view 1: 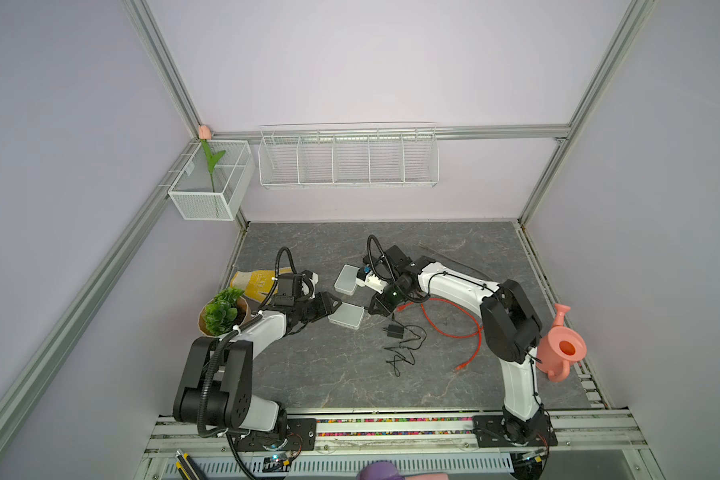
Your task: Insert the plug into the switch port
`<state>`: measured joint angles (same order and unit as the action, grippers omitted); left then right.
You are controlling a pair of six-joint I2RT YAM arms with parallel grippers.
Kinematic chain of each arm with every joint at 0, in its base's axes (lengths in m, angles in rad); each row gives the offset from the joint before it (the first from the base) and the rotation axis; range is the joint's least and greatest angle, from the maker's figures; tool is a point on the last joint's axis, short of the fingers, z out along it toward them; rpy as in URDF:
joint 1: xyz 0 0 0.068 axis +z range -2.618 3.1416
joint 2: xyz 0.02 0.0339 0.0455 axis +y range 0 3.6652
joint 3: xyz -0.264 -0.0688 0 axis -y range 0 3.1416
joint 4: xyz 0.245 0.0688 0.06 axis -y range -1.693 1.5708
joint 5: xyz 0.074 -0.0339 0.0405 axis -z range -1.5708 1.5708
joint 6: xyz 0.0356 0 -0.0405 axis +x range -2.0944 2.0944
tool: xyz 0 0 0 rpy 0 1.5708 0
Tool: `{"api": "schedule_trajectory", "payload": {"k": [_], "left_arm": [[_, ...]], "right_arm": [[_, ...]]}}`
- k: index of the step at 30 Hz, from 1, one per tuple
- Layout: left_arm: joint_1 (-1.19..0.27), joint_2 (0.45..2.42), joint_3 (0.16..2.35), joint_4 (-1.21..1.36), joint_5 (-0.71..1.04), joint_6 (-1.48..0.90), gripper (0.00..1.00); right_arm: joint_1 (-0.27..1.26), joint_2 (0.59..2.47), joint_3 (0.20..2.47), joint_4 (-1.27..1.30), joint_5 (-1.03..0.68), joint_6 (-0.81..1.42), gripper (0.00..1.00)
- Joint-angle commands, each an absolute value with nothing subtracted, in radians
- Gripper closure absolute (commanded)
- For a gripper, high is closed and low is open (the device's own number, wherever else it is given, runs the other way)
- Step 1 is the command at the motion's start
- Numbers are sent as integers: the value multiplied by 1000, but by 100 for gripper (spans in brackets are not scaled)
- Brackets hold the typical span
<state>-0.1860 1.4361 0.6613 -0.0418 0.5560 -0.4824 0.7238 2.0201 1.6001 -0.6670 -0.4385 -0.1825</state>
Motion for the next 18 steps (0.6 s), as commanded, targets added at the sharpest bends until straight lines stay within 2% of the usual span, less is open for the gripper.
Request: {"api": "schedule_trajectory", "payload": {"k": [1, 8, 13, 18], "left_arm": [[-181, 1408, 655, -14, 575, -503, 46], [-172, 1407, 667, -31, 555, -484, 46], [-170, 1458, 714, -123, 469, -427, 46], [-170, 1519, 738, -112, 468, -429, 44]], "right_arm": [[740, 1988, 1639, -753, -378, -196, 94], [749, 2002, 1631, -764, -297, -179, 93], [742, 2032, 1574, -716, -123, -133, 93], [707, 2095, 1561, -594, -165, -34, 94]]}}
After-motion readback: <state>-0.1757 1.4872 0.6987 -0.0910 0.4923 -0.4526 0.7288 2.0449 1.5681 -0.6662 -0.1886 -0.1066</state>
